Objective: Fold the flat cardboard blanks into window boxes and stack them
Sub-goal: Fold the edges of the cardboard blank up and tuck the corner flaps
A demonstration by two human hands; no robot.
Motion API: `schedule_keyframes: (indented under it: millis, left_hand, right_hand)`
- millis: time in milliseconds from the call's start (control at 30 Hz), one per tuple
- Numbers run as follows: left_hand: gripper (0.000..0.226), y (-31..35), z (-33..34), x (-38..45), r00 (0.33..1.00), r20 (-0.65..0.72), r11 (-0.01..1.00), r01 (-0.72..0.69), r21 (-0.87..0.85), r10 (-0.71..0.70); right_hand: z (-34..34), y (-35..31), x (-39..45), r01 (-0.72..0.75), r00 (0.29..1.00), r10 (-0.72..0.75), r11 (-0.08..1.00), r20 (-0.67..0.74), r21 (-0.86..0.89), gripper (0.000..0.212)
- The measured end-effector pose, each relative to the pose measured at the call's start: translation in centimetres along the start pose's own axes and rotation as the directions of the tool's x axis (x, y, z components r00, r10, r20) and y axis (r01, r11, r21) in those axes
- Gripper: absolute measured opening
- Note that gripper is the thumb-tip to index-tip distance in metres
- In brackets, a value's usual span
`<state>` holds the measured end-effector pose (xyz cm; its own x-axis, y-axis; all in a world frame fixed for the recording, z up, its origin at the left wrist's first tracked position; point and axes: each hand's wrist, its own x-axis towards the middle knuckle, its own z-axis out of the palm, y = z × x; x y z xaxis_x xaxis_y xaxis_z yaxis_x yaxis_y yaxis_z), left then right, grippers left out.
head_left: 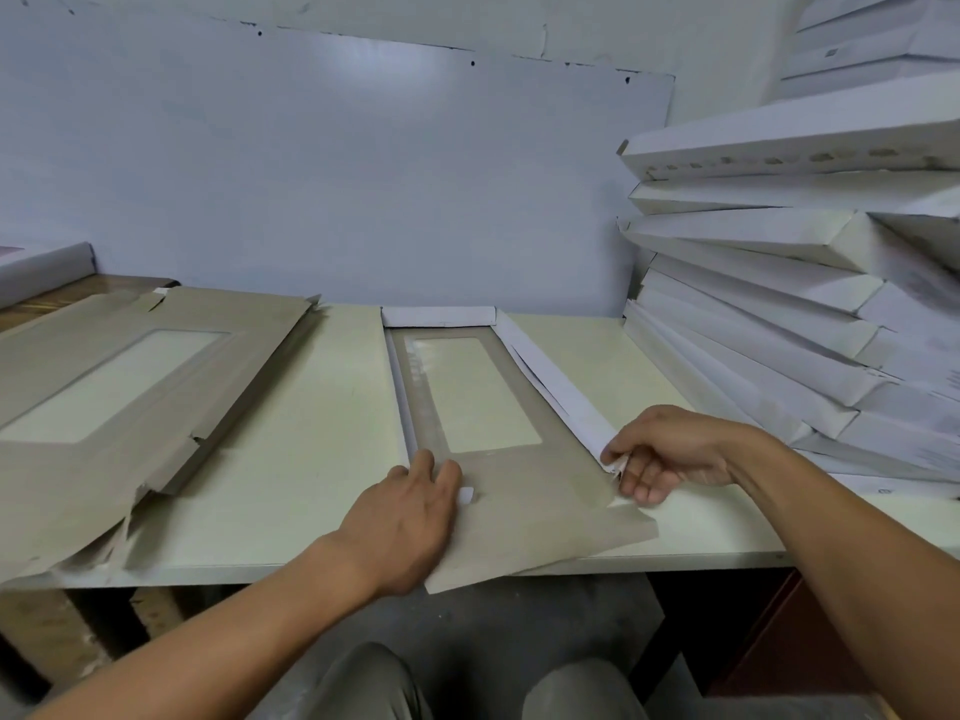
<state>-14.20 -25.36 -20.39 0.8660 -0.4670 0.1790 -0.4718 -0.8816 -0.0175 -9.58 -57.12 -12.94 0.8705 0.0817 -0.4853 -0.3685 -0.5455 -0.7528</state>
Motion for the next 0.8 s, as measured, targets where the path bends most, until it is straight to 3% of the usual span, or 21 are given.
schedule_keyframes:
  millis: [133,200,300,467,700,800]
  left_hand:
    - [0.015,-0.5,-0.7,0.4,0.998,0.031,0.998,0.056,-0.018,-0.055]
    - [0.014,-0.6,-0.7,0.4,0.998,0.048,0.999,0.046,0.013,-0.047]
    - [0.021,-0.7,-0.7,0.3,0.998,0.051,0.999,0.030,0.021,-0.031]
    - [0.030,-0.5,-0.9,0.1,0.997,0.074,0.999,0.031,0.040,-0.034]
    - [0.033,-0.4,-1.1,0.2,0.994,0.100,0.997,0.029,0.068,-0.035]
    - [0.031,-0.4,-1.0,0.2,0.996,0.087,0.998,0.016,0.065,-0.022]
  right_hand:
    - [-1.3,1.9,-0.6,0.054,0.968,-0.076,0.994,0.240,0.097,0.053]
    - [-1.8,2.4,-0.5,0.089,0.957,-0.103,0.994,0.270,0.063,0.052]
    - [-1.9,2.2,-0.3,0.119,0.972,-0.129,0.991,0.195,0.062,0.021]
    - [-1.8,1.8,0.1,0.245,0.970,-0.245,0.967,-0.004,0.065,0.026]
    - [-2.1,1.5,1.1,0.401,0.911,-0.350,0.875,-0.218,0.272,0.033]
    - [-1.2,1.4,1.5,0.412,0.894,-0.328,0.870,-0.305,0.272,0.023]
